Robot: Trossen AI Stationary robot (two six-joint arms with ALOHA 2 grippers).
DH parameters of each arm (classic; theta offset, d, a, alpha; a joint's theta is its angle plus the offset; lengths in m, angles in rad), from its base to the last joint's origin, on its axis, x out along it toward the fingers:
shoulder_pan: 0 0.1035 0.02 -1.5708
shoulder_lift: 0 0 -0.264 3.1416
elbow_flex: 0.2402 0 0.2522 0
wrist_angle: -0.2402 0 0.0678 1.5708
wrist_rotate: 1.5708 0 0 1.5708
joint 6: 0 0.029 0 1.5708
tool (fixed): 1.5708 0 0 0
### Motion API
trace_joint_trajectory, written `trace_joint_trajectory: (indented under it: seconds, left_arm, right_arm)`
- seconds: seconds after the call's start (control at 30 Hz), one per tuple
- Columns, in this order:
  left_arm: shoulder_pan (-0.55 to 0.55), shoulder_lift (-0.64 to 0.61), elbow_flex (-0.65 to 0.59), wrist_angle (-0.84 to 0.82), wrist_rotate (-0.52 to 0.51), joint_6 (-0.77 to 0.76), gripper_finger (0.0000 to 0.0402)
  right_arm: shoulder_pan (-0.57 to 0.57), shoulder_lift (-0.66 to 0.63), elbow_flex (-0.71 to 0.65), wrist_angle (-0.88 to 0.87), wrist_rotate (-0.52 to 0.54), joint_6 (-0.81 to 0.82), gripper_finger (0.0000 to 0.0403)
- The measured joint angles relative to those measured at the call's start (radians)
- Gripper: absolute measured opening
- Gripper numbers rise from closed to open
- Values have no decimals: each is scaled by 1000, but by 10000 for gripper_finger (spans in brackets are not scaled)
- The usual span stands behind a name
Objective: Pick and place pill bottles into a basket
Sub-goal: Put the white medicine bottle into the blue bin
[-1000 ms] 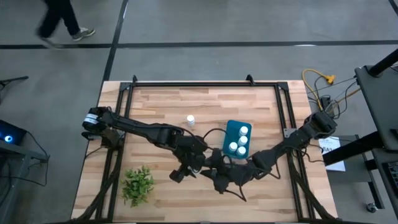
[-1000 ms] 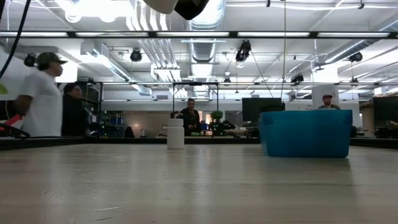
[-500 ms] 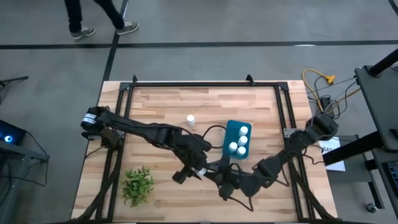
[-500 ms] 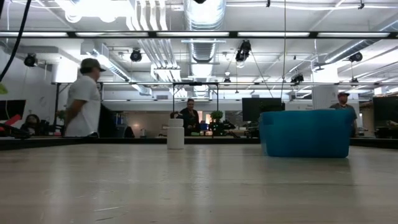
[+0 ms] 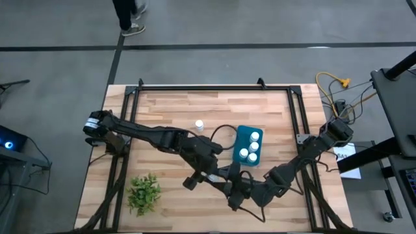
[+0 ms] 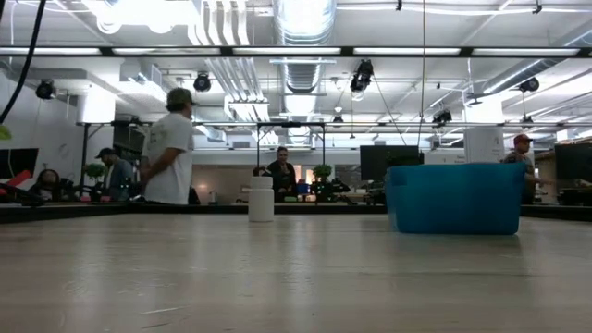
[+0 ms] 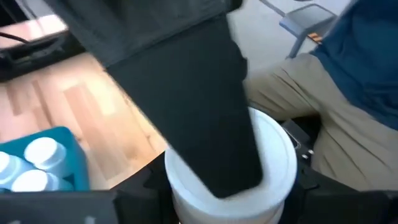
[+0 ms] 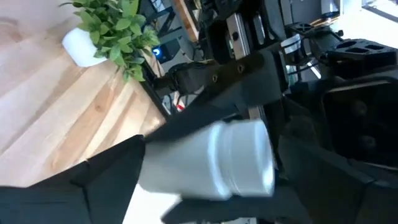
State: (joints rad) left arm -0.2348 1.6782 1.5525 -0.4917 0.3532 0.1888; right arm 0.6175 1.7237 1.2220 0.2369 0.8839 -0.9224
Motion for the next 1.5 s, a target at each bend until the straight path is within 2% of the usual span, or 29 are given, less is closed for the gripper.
trace_joint_trajectory:
  seconds: [0.2,0.43,0.87,1.13,1.37,1.5]
  left_arm:
    - [4,-18,-5,100,-14,-73,150]
    - [4,-26,-5,112,7,-88,150]
    - [4,-26,-7,152,31,-133,150]
    - [4,-26,-10,170,47,-139,150]
    - [3,-27,-18,180,52,-134,150]
    - [2,-27,-18,171,45,-127,175]
  right_arm:
    - [4,0,4,22,86,-42,376]
    - [14,0,2,24,164,-63,377]
    - [16,0,1,41,181,-46,374]
    - [19,0,0,60,169,-62,329]
    - [26,0,-1,91,155,-93,322]
    - [26,0,-2,85,145,-80,321]
